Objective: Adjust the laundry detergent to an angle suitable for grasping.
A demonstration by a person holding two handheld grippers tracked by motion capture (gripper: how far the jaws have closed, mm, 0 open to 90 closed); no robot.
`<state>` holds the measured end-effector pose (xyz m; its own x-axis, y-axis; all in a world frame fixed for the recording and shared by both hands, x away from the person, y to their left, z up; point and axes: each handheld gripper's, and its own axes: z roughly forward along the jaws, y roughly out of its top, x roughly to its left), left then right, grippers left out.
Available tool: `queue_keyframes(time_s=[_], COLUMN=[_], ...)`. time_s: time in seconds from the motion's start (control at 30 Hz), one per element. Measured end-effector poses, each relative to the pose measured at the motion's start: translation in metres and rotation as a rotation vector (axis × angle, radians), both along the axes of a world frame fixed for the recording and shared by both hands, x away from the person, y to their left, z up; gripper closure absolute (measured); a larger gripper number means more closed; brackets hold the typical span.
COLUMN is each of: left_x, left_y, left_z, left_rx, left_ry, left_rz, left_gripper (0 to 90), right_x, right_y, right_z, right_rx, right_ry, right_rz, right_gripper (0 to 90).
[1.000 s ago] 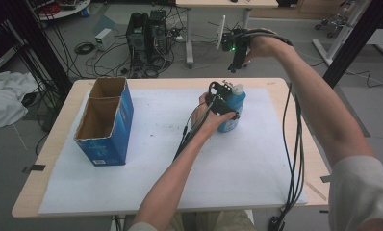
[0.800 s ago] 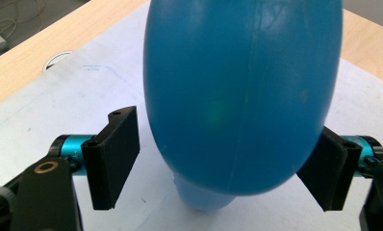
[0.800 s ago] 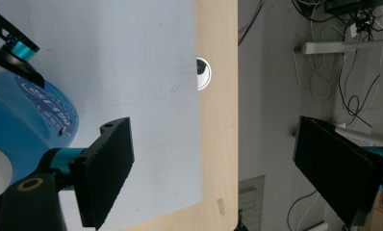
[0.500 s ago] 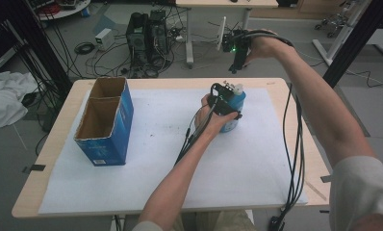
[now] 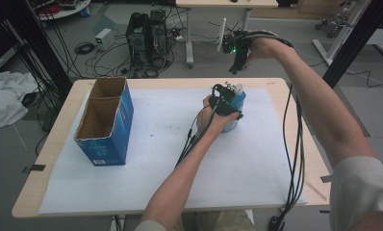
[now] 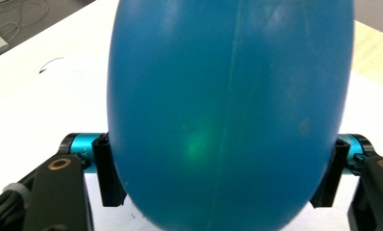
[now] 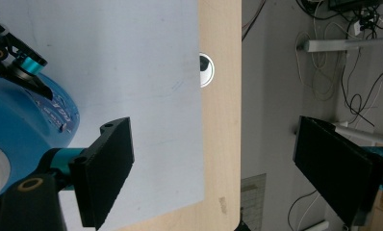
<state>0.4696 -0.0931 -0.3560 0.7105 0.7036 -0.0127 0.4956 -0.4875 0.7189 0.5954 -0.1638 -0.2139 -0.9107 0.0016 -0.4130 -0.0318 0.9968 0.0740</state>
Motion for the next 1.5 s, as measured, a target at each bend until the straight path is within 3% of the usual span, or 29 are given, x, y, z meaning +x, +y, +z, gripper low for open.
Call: queue_keyframes(time_s=[0.93, 1.4, 1.5], left_x=[0.0021, 0.0017, 0.0003], left_y=[-0.0022, -0.0032, -0.0048], left_z=[-0.0014, -0.0017, -0.0018], left_rx=[-0.014, -0.009, 0.005], left_ry=[-0.019, -0.019, -0.037], left_rz=[0.015, 0.013, 0.013], left_gripper=[38.5, 42.4, 42.9], right_x=[-0.0021, -0.0023, -0.0026], right_y=[0.0032, 0.0014, 0.0015], right_z=[-0.002, -0.0017, -0.0016], right_rx=[-0.011, -0.015, -0.015], right_ry=[-0.002, -0.005, -0.006], right_rz=[0.003, 0.004, 0.003], right_gripper=[13.4, 13.4, 13.4])
